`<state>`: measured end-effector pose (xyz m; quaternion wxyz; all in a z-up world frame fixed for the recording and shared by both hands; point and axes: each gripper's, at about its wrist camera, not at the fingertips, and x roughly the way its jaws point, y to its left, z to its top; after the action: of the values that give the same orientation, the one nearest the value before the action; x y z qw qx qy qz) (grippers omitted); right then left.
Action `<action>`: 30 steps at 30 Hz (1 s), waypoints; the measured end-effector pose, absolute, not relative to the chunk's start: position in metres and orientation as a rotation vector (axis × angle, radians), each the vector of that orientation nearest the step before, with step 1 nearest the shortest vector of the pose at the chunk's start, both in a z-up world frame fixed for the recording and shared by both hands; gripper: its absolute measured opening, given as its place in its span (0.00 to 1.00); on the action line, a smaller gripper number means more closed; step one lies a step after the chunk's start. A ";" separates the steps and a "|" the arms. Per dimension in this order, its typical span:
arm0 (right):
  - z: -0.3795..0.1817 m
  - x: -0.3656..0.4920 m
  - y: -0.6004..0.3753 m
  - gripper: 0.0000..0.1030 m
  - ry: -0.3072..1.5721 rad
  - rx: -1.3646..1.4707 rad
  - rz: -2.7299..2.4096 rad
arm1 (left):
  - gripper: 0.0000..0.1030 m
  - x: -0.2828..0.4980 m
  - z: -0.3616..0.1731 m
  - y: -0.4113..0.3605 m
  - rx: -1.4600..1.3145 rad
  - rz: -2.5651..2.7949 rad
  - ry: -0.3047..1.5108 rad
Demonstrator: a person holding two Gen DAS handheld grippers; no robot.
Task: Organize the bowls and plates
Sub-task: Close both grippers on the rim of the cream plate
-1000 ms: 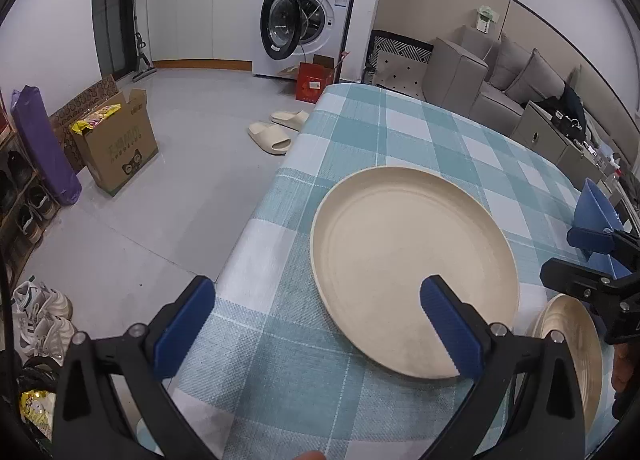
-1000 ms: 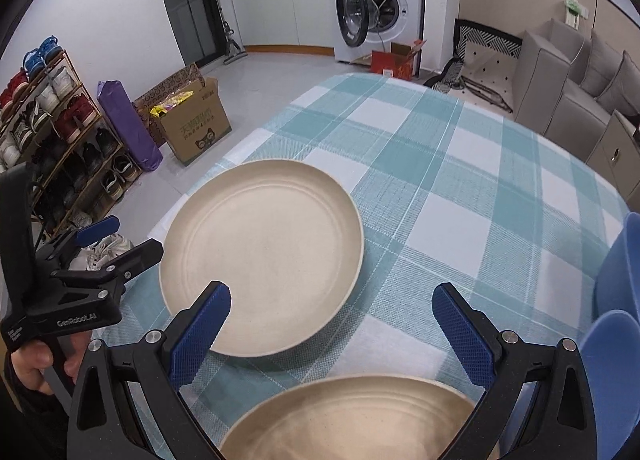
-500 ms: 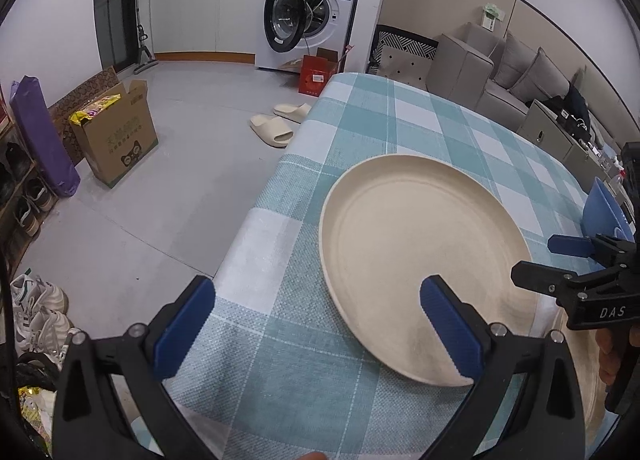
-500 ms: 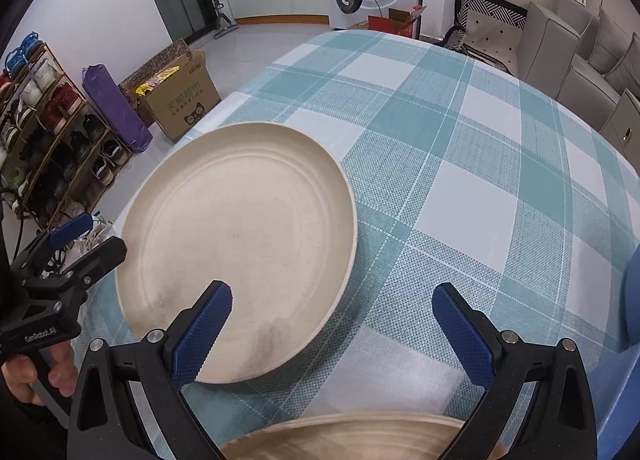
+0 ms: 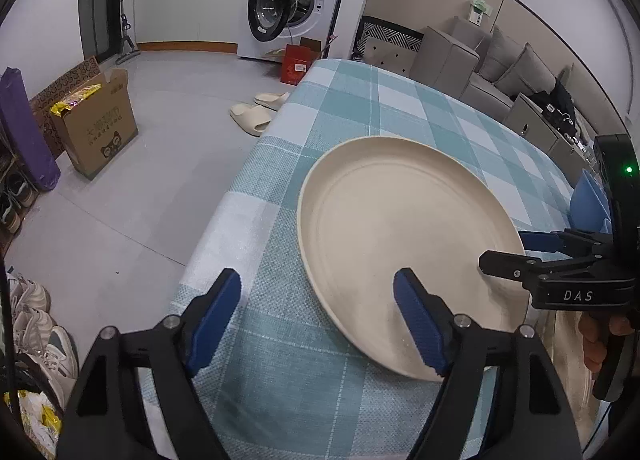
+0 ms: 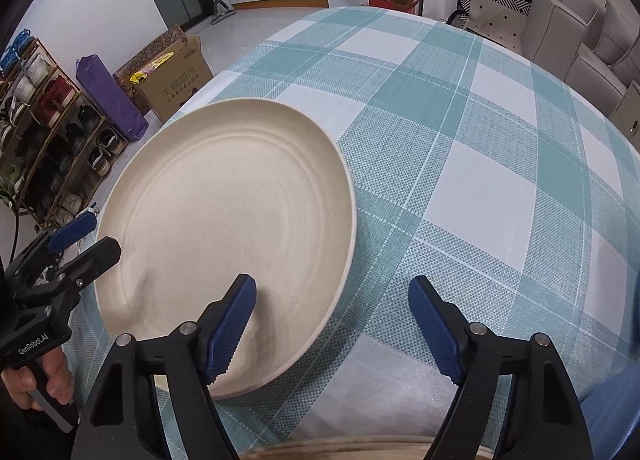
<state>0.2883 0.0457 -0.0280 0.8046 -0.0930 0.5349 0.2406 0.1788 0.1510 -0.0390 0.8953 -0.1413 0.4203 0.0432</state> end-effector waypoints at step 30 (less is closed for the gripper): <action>-0.021 0.279 0.056 0.30 1.104 -0.246 0.560 | 0.25 0.179 -0.044 0.146 -0.304 0.036 0.886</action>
<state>0.2788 0.0557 -0.0212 0.8073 -0.1148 0.5163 0.2617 0.1789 0.1456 -0.0441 0.8921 -0.1467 0.4270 0.0175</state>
